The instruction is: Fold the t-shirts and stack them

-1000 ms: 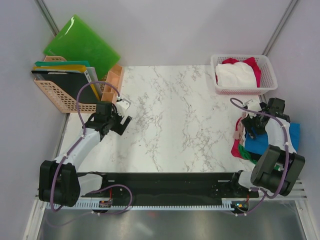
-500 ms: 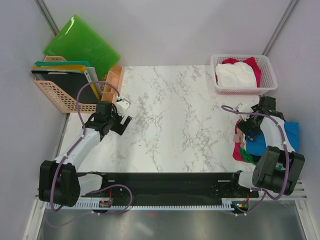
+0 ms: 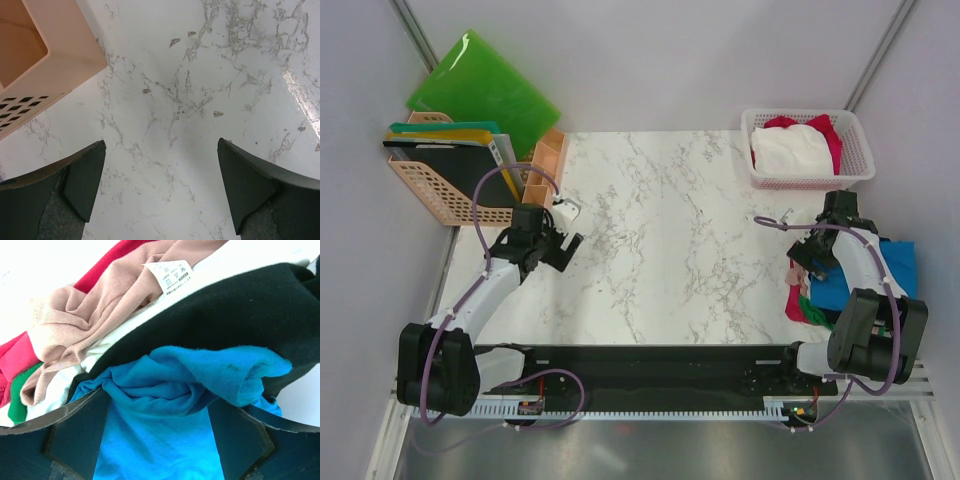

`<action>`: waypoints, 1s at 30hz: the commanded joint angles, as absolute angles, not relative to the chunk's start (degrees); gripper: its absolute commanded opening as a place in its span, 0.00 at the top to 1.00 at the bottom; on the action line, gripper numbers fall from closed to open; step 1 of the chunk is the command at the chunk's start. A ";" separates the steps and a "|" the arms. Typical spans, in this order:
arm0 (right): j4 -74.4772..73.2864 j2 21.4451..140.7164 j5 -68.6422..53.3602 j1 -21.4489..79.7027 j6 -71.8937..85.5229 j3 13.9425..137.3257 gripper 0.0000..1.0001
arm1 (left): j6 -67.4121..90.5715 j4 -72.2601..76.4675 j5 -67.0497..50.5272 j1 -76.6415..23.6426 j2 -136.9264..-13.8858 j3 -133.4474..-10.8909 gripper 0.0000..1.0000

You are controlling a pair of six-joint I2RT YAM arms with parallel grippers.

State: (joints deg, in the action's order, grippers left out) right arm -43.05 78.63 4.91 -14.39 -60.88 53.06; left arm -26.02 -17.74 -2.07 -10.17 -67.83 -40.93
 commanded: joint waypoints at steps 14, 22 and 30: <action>-68.18 74.98 -7.55 -14.33 -52.40 70.47 0.08 | -24.87 -15.56 -2.55 -9.84 -66.45 -40.25 0.00; -73.74 69.79 -5.63 -14.85 -36.75 77.70 0.02 | -25.31 -15.03 -2.46 -9.84 -64.52 -39.03 0.00; -65.95 66.18 -11.26 -29.78 -23.14 70.24 0.02 | -26.45 -13.80 -3.25 -9.84 -65.47 -38.23 0.00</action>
